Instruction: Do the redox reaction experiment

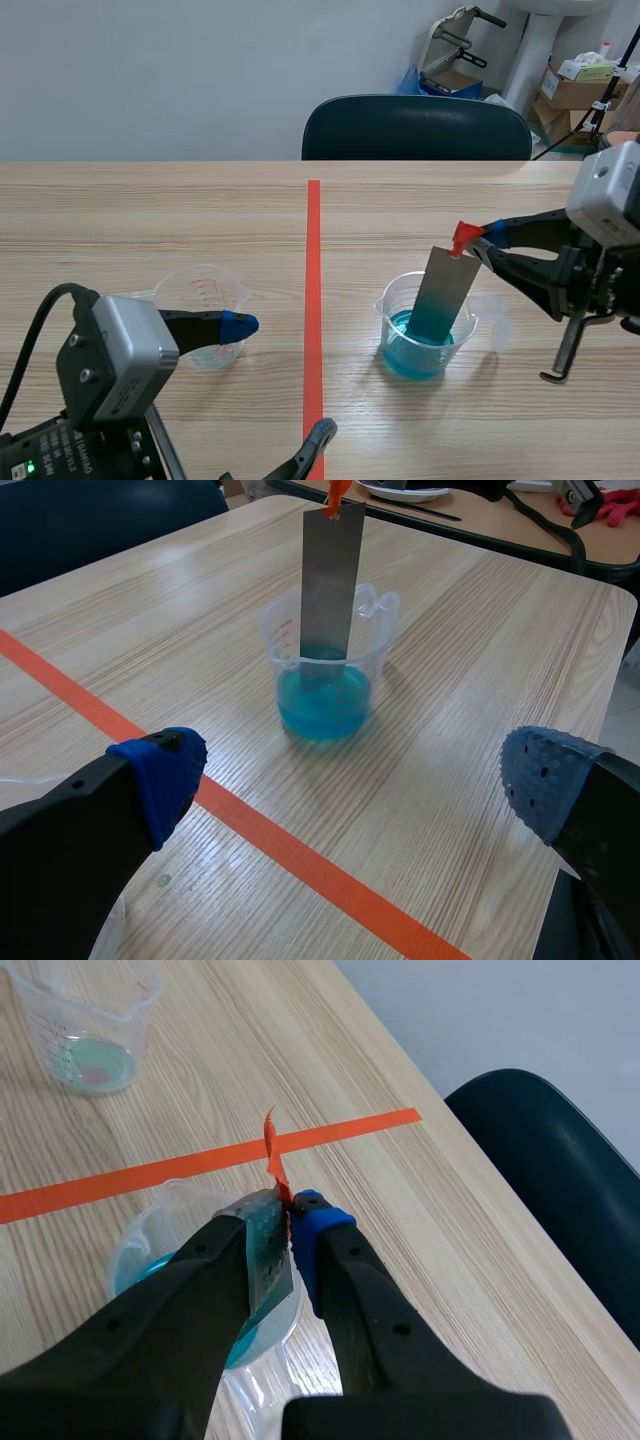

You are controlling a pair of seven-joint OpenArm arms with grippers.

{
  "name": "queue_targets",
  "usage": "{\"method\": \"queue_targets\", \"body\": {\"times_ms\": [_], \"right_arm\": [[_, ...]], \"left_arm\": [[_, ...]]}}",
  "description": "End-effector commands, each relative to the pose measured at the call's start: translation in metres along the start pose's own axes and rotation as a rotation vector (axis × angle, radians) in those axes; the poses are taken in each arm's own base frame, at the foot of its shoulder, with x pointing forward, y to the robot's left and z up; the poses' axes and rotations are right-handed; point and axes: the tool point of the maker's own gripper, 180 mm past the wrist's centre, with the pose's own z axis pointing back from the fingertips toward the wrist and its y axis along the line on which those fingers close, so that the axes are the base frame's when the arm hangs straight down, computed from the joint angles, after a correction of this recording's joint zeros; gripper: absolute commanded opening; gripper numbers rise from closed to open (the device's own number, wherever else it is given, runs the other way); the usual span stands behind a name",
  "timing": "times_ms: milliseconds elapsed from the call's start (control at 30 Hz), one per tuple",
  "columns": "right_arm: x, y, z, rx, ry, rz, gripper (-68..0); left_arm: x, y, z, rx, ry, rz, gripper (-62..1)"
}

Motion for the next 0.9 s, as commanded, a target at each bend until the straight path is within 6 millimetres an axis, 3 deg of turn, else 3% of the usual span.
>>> {"method": "queue_targets", "body": {"times_ms": [0,867], "right_arm": [[0.0029,-0.0034,-0.0007,0.005,-0.004,0.017,-66.7],[0.0056,-0.0033,-0.0006,0.006,-0.019,0.017,-66.7]], "left_arm": [[0.0067,-0.0022,-0.0027,-0.001,-0.030,0.009,1.4],[0.0067,-0.0022,-0.0027,-0.001,-0.030,0.009,1.4]]}}
